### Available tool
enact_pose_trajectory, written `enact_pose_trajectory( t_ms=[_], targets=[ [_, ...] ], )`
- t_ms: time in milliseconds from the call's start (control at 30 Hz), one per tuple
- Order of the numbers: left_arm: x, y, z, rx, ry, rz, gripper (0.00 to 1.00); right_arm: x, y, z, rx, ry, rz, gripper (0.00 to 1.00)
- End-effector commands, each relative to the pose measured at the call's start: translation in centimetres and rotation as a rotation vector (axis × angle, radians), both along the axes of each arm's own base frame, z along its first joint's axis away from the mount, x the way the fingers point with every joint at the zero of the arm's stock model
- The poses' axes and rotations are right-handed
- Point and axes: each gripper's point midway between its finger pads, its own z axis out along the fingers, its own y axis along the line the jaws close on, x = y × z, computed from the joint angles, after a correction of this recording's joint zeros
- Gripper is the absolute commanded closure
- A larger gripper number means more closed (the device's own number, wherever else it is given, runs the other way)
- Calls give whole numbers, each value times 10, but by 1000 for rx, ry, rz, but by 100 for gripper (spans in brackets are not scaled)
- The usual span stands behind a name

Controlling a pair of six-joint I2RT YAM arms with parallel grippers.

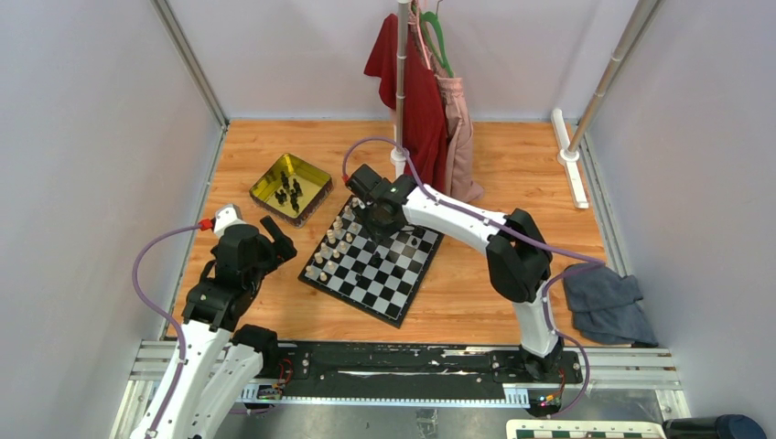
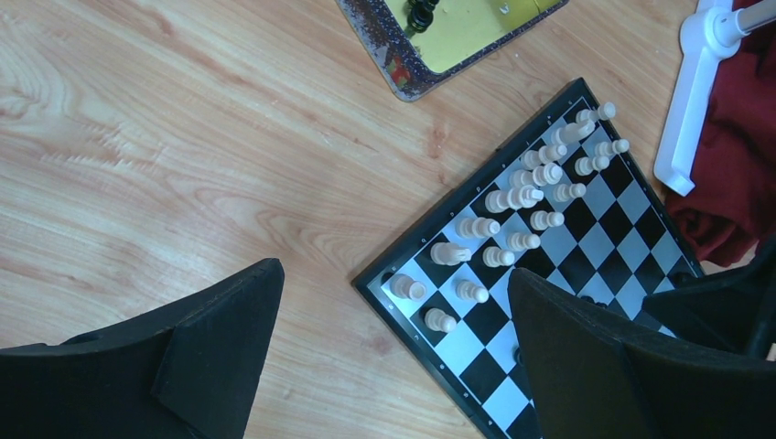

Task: Set up the chess pieces on the board
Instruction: Pick up the chess piece from the chessboard.

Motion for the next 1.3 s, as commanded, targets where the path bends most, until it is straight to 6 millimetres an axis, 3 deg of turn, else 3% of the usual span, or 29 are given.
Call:
enact_pose_trajectory(
  t_ms=[0, 1267],
  targets=[
    [-2, -3, 0, -11, 1, -12, 0, -13, 10, -10, -1, 54, -21, 57],
    [0, -5, -4, -7, 3, -27, 0, -26, 17, -52, -41, 140, -38, 62]
  ],
)
